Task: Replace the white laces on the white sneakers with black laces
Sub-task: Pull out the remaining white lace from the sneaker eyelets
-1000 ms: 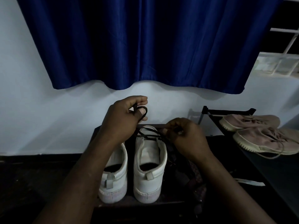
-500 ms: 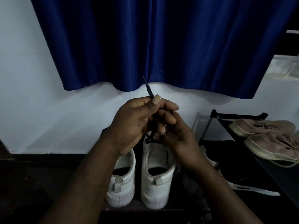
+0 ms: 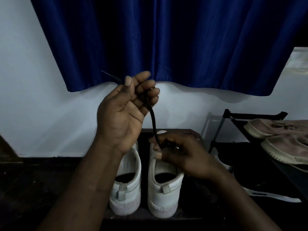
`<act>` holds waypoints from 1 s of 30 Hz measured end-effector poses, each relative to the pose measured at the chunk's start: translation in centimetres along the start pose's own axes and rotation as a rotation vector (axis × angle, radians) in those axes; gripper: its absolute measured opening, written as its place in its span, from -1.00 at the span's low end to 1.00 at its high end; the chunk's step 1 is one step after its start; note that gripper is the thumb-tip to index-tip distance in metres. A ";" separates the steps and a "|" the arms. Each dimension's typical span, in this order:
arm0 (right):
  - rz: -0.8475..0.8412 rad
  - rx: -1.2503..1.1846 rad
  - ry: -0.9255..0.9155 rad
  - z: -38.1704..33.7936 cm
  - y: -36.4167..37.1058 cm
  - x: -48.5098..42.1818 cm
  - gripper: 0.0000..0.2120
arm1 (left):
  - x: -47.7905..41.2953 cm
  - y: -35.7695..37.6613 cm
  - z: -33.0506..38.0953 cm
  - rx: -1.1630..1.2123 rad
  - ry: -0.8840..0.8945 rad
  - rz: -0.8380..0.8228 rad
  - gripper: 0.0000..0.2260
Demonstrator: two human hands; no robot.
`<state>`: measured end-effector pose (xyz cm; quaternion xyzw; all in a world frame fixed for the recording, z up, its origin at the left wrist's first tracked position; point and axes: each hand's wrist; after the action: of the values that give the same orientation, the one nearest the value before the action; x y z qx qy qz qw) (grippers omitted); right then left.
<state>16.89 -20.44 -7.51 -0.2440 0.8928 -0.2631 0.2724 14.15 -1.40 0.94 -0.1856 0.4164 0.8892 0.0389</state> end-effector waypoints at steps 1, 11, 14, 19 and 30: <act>0.041 0.051 -0.043 -0.2 0.1 -0.1 -0.87 | -0.1 0.1 0.2 0.026 0.028 0.006 -0.68; 0.628 -0.913 -0.041 -1.4 -5.2 0.6 -0.79 | -0.5 -2.7 0.0 -0.450 0.001 0.394 -0.78; 0.672 -0.919 -0.078 -1.7 -6.1 1.2 -0.75 | -0.1 -3.1 -1.5 -0.693 -0.088 0.365 -0.78; 0.764 -0.364 0.098 -0.6 -4.6 0.6 -0.89 | 0.1 -2.8 -2.6 -1.051 -0.169 0.210 -0.79; 0.505 -0.203 0.286 -0.3 -1.3 -0.4 -0.85 | 0.8 -2.1 -3.8 -1.466 -0.179 -0.134 -0.66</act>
<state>17.34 -21.09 -6.33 -0.0008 0.9762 -0.1280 0.1751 15.03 -3.00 -3.06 -0.1157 -0.3012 0.9465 -0.0068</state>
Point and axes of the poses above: each hand's wrist, its own x-axis away from the middle knuckle, its own y-axis out of the palm, z = x × y, and after that the axes turned 11 degrees about x, right-handed
